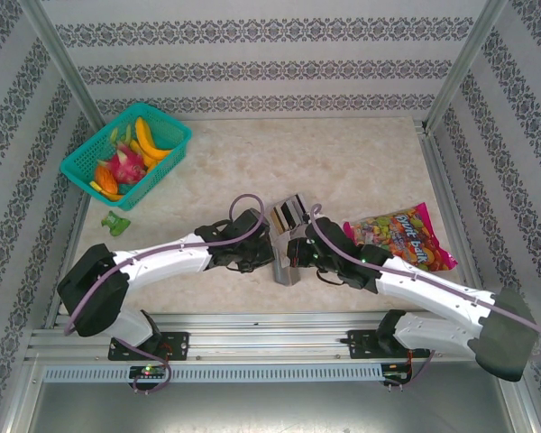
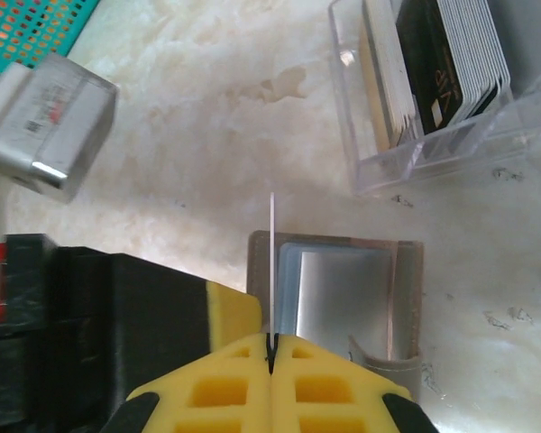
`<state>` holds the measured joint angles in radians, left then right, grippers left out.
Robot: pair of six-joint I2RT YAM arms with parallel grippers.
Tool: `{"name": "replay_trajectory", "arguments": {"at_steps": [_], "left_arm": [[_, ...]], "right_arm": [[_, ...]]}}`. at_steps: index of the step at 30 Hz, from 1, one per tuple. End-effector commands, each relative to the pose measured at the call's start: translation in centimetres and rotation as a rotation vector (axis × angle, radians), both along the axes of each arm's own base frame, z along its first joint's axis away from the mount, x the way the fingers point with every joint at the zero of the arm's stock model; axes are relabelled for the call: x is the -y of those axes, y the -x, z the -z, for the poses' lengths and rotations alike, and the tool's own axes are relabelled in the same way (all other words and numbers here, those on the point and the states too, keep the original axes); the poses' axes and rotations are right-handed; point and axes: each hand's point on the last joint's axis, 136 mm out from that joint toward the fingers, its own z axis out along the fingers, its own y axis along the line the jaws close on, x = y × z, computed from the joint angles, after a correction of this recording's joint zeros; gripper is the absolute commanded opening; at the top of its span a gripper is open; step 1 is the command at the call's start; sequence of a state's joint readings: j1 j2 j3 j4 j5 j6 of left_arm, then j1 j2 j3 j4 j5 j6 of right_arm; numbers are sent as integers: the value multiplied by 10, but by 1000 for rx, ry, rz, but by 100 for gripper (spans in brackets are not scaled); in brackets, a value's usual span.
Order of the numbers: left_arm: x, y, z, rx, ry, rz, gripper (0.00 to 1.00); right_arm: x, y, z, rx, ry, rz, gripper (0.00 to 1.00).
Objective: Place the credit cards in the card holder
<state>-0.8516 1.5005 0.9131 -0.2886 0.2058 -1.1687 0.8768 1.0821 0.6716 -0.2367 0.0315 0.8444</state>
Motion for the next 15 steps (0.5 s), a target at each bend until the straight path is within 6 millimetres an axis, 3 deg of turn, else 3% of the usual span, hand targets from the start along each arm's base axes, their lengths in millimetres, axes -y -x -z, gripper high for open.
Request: {"name": "replay_trajectory", "arguments": {"at_steps": [1,15], "left_arm": [[8,0,-10,30,74,-17,0],[8,-2,-14,44,91,-21,0]], "right_arm": [[-3,-5,4,10,-24,53,0],[-19,-3,21,-30,-45,42,0]]}}
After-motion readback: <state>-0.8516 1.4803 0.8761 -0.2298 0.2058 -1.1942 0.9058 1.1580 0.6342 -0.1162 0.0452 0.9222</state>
